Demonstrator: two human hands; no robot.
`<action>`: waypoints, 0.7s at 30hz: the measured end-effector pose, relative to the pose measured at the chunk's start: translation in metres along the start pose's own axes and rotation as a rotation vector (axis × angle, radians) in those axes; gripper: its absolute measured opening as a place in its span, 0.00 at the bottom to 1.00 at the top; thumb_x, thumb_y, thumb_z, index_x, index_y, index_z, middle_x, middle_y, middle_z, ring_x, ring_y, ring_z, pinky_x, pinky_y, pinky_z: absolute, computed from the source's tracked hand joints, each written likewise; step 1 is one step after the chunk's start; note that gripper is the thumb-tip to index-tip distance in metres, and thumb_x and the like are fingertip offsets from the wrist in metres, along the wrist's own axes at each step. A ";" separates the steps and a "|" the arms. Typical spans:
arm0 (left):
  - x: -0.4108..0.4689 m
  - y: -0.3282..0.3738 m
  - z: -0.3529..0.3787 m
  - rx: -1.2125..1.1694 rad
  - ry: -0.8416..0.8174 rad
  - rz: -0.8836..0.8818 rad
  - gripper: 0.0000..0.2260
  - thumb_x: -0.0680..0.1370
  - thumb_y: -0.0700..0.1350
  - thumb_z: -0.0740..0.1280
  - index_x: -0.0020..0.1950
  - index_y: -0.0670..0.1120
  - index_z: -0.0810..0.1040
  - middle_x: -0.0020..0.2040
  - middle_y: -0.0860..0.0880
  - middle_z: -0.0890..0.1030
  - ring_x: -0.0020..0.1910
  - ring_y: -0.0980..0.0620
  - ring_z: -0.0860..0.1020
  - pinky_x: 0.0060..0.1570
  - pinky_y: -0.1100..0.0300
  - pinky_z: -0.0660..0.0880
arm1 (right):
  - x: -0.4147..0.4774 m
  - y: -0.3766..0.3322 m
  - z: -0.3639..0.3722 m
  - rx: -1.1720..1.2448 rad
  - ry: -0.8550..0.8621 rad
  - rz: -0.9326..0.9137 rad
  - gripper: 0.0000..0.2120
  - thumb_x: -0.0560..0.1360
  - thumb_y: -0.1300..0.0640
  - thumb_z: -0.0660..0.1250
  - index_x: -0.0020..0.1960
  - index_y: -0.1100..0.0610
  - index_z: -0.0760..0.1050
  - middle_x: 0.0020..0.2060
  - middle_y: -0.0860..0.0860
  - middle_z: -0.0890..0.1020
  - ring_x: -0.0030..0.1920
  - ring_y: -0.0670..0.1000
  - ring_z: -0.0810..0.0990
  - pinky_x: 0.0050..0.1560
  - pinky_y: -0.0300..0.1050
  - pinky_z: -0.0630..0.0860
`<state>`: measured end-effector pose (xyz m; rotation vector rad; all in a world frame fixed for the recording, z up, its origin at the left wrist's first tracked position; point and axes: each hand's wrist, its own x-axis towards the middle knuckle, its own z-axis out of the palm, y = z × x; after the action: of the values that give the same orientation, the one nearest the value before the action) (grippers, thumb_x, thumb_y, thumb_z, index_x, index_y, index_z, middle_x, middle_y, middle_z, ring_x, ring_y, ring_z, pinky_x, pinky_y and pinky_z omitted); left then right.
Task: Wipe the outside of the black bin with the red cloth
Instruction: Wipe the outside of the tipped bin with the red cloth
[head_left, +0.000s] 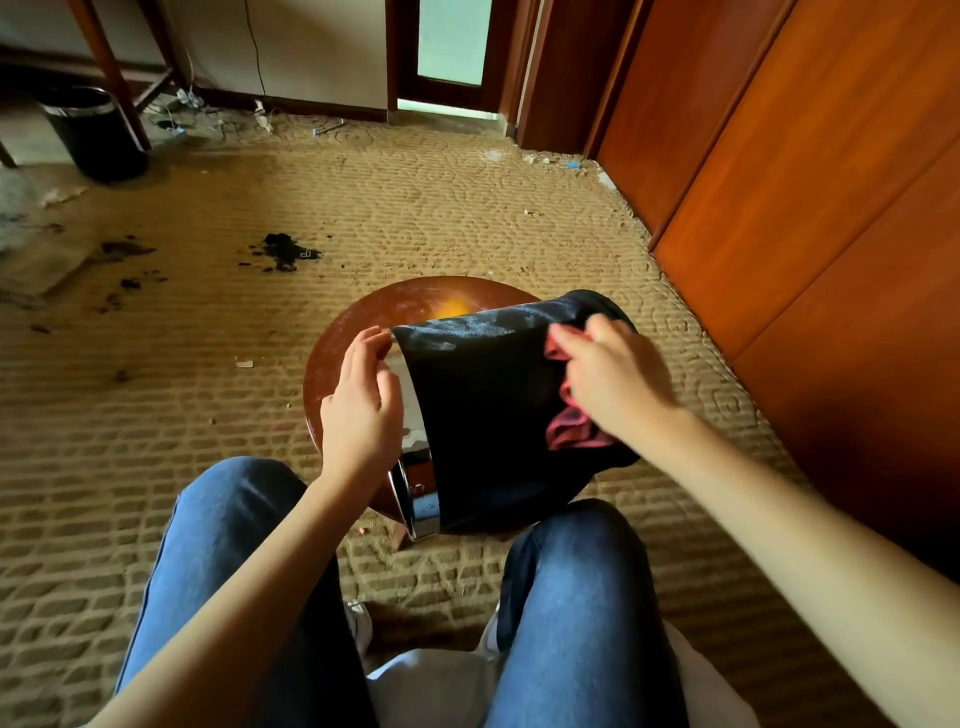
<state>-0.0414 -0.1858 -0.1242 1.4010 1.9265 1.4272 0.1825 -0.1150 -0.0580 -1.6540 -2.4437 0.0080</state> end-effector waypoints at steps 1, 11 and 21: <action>0.002 0.002 -0.002 0.037 -0.002 0.009 0.17 0.78 0.46 0.52 0.65 0.50 0.70 0.66 0.53 0.73 0.58 0.59 0.71 0.61 0.49 0.65 | 0.001 0.020 -0.005 0.047 -0.002 0.070 0.16 0.75 0.55 0.59 0.59 0.42 0.76 0.51 0.58 0.76 0.53 0.61 0.75 0.52 0.55 0.74; 0.025 0.003 -0.012 -0.079 -0.103 -0.357 0.15 0.79 0.52 0.62 0.39 0.42 0.72 0.39 0.42 0.75 0.37 0.46 0.73 0.40 0.51 0.69 | 0.017 0.081 -0.034 0.529 0.165 0.575 0.16 0.74 0.64 0.55 0.40 0.51 0.80 0.46 0.51 0.83 0.47 0.55 0.80 0.48 0.46 0.75; 0.045 0.006 0.007 -0.265 -0.046 -0.475 0.14 0.80 0.44 0.59 0.34 0.45 0.65 0.31 0.46 0.65 0.30 0.50 0.64 0.33 0.56 0.60 | 0.040 0.068 -0.010 0.715 -0.161 0.592 0.15 0.79 0.50 0.61 0.63 0.54 0.73 0.53 0.52 0.76 0.52 0.52 0.73 0.52 0.43 0.68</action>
<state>-0.0535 -0.1435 -0.1103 0.7817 1.8009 1.3376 0.2321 -0.0536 -0.0493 -1.9419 -1.6160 0.9908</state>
